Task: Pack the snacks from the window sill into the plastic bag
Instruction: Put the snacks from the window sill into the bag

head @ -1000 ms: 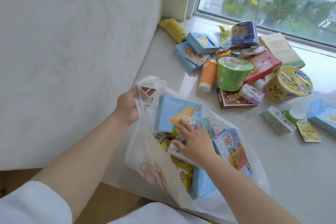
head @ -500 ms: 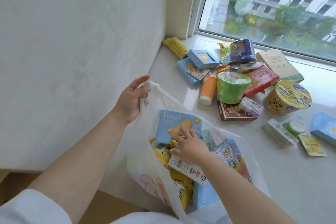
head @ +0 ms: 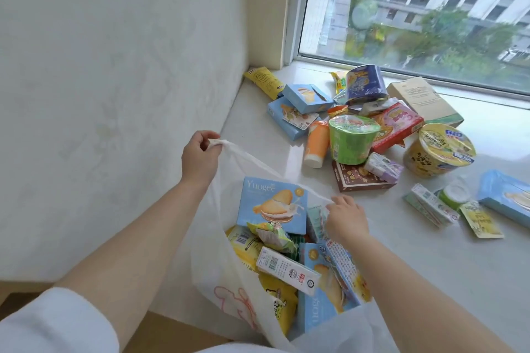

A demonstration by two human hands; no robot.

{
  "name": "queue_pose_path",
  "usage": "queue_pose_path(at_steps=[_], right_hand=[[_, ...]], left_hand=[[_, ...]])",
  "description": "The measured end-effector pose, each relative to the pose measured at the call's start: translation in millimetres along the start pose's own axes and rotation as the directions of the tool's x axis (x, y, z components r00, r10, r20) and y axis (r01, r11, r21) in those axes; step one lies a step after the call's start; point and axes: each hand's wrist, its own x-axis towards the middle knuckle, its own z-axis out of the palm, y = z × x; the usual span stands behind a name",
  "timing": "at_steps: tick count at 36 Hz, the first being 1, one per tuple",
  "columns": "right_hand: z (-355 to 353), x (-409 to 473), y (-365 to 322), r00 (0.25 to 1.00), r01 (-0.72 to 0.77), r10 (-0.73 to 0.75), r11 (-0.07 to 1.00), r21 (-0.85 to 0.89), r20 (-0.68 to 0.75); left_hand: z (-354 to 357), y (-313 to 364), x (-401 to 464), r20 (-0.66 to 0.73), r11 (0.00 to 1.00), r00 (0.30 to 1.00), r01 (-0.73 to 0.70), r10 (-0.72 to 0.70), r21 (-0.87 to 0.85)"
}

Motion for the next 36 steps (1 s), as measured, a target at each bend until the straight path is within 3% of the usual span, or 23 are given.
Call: queue_pose_path(at_steps=[3,5,8,10,15,21,26,36], right_hand=[[-3,-1,1,0.997,-0.046,0.056,0.980,0.192,-0.047],[-10,-2,2,0.975,-0.055,0.134,0.920,0.388,-0.180],[-23,-5,7,0.868,0.042,0.239,0.838,0.543,-0.435],[-27,-4,11,0.833,0.067,0.264,0.825,0.562,-0.487],[-23,5,16,0.976,-0.015,0.104,0.908,0.419,-0.192],[-27,16,20,0.981,0.059,0.029,0.896,0.439,-0.191],[-30,29,35,0.987,0.019,0.055,0.893,0.450,-0.152],[-29,72,84,0.988,-0.108,0.143,0.908,0.405,-0.058]], left_hand=[[1,-3,-2,-0.017,1.000,1.000,-0.004,0.004,-0.003],[2,-4,-2,-0.052,1.000,0.999,0.003,-0.003,-0.013],[3,-4,-3,-0.136,1.000,0.991,-0.017,0.015,-0.014],[6,-4,-5,-0.172,0.997,0.983,-0.054,0.062,0.051],[18,-8,-5,-0.129,0.945,0.991,0.008,0.036,0.328],[55,-6,-4,0.105,0.819,0.993,-0.103,0.052,0.565],[95,8,0,0.266,0.755,0.960,-0.234,0.081,0.613],[187,19,18,0.456,0.702,0.890,-0.331,0.009,0.630]])
